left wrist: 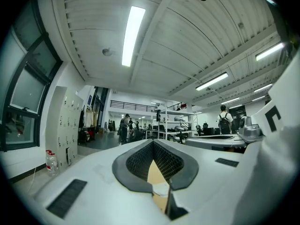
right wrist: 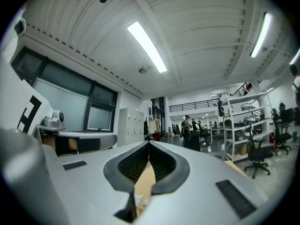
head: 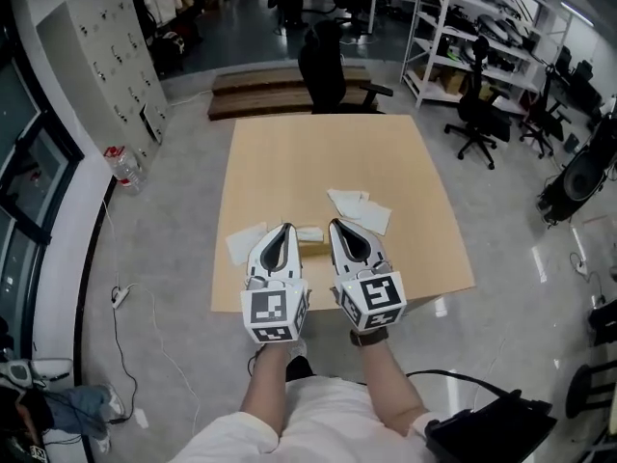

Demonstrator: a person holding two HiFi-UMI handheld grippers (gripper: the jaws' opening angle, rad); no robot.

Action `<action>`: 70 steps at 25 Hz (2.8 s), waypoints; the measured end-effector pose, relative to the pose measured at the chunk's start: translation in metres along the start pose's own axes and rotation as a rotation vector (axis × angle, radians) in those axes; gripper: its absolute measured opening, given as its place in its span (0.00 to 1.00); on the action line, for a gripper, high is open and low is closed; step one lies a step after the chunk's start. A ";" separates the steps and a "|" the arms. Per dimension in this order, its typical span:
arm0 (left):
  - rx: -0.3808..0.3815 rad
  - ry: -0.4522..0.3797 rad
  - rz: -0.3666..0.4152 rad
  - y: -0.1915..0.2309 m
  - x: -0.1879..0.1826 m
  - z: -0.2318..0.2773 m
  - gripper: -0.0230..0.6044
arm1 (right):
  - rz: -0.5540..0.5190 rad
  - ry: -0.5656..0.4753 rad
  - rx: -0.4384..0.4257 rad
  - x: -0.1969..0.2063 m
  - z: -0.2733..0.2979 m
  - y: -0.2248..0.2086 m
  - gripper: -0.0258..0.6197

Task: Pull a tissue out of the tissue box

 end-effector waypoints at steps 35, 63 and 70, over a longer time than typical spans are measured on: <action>0.137 0.371 -0.054 0.091 0.183 0.222 0.04 | 0.044 0.586 -0.167 0.198 0.183 -0.098 0.05; 0.163 0.476 -0.044 0.083 0.230 0.215 0.04 | -0.063 1.033 -0.300 0.311 0.184 -0.077 0.25; 0.163 0.462 -0.035 0.083 0.224 0.207 0.04 | -0.055 1.025 -0.288 0.316 0.177 -0.076 0.07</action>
Point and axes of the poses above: the fingertips, and each gripper's own axes: z forward along the fingers, y to its left, x out of its underside, the point moved 8 cm from there along -z, backward along the fingers, and after that the axes turned 15 degrees about -x, right-handed, at the moved point
